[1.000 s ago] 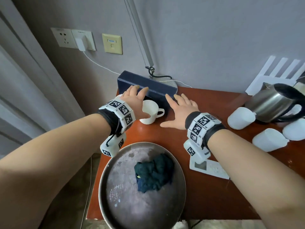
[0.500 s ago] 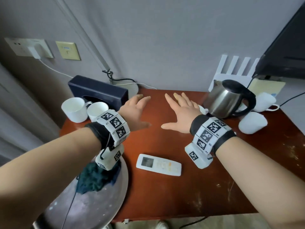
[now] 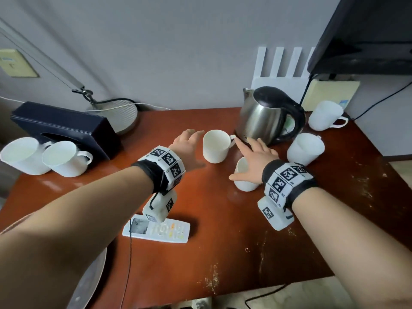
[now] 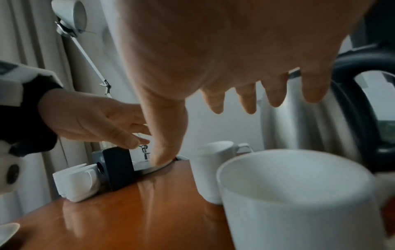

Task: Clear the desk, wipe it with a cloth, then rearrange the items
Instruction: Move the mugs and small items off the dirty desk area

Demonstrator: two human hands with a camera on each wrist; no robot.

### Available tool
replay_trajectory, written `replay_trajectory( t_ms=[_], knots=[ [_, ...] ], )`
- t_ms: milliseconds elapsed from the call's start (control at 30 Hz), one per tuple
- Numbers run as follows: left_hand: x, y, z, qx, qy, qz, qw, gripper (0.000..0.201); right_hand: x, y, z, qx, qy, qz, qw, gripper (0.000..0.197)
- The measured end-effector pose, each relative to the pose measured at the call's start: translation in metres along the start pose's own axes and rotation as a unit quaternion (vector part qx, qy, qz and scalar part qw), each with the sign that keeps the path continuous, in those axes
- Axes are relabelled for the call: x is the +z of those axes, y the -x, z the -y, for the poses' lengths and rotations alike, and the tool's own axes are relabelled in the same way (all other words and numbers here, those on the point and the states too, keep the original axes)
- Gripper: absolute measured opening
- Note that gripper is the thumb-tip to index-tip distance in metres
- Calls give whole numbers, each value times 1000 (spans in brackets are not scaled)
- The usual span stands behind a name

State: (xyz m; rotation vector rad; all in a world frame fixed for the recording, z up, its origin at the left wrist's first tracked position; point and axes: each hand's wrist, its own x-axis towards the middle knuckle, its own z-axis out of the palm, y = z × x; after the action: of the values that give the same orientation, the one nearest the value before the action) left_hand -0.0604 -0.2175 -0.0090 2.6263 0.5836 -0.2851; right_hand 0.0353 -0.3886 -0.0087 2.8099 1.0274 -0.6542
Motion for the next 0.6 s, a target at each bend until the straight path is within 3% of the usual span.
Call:
replay_trajectory(
  t_ms=[233, 600],
  knots=[
    [27, -62, -31, -14, -66, 34, 997, 96, 22, -21, -25, -15, -28, 64, 997, 104],
    [25, -94, -52, -45, -144, 87, 985, 91, 37, -25, -42, -41, -50, 20, 998, 89]
  ],
)
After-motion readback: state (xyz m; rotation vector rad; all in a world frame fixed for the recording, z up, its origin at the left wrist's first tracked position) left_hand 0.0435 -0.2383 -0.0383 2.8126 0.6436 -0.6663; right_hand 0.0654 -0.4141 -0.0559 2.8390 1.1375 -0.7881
